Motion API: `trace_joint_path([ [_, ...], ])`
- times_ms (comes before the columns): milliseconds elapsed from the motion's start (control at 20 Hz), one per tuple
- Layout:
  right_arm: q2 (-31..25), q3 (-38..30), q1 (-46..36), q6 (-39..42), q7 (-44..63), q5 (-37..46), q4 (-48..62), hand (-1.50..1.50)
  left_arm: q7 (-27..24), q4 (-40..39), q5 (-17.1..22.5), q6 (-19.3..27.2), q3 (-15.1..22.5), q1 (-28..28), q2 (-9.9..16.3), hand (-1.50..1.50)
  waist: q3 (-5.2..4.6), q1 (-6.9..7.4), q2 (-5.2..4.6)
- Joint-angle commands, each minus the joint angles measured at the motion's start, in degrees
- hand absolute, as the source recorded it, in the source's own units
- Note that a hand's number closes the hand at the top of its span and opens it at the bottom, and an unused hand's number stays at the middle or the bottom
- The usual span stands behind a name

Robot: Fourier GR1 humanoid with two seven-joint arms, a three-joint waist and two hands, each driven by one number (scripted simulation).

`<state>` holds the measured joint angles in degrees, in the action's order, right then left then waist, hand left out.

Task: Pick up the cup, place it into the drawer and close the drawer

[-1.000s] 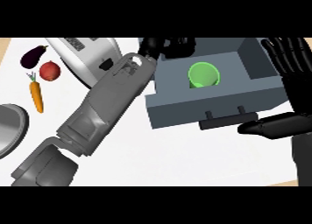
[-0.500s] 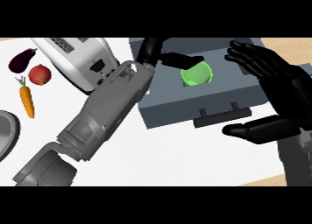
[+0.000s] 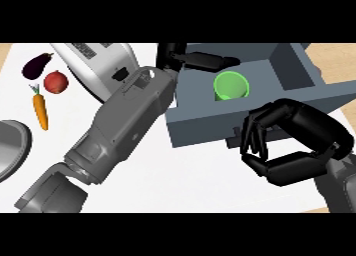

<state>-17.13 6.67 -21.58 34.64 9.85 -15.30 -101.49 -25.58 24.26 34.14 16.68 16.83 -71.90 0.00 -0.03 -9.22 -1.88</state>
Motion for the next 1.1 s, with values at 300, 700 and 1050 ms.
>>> trace_joint_path([
  [300, -5.4, 7.7, 5.6, -2.6, -2.8, 25.6, -1.6, -1.5, -3.6, -3.5, 3.6, -0.3, -2.7, -1.1, 0.0, -1.5, 0.1, 5.92, 0.85],
  [700, -1.3, 13.7, 1.6, -10.7, -11.2, 40.3, 23.5, -1.5, -7.1, 0.7, 4.3, -3.1, -3.8, 5.5, 0.2, -1.5, 0.09, 10.76, 1.3],
  [1050, 0.4, 11.3, -10.7, -15.7, -20.9, 45.8, 49.6, 1.5, -9.0, 6.3, 4.2, -6.5, -3.7, 13.2, 2.7, -1.5, 0.13, 13.13, 1.29],
])
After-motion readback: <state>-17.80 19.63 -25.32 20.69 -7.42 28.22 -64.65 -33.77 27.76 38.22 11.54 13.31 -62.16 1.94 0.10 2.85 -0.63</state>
